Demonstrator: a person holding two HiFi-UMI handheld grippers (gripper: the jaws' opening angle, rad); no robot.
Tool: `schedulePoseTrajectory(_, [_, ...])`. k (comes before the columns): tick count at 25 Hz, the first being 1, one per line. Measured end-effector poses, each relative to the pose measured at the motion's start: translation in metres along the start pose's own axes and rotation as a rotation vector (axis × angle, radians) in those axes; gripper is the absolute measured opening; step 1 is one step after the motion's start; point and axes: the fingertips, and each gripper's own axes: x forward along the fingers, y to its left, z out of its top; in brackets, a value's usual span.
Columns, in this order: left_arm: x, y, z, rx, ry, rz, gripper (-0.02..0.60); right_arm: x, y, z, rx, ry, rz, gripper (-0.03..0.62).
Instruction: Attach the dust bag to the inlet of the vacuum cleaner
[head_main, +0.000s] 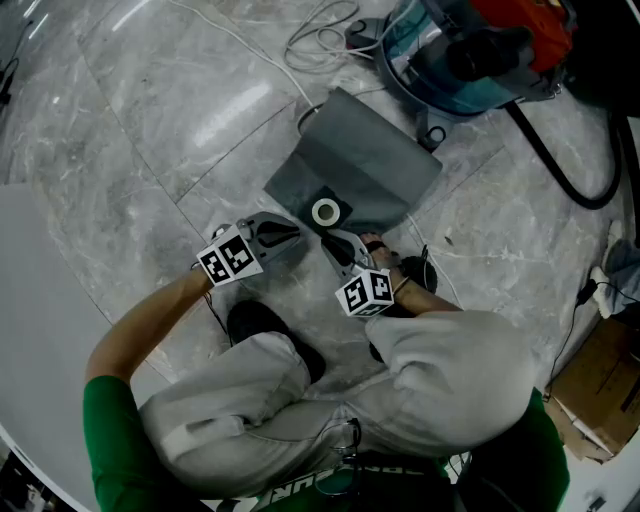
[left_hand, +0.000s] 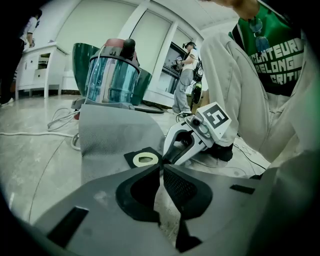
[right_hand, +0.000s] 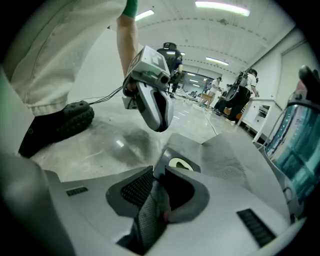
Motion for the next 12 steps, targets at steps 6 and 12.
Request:
schedulePoseTrajectory(6, [-0.003,0.012,0.013,0.009,-0.017,0.029,0.005,-0.016,-0.034,0.014,0.142,-0.069,-0.076,0.051])
schedulePoseTrajectory(12, [0.002,0.034,0.039,0.038,-0.030,0.072,0.005,-0.031,-0.067,0.024,0.237,-0.110,-0.118,0.049])
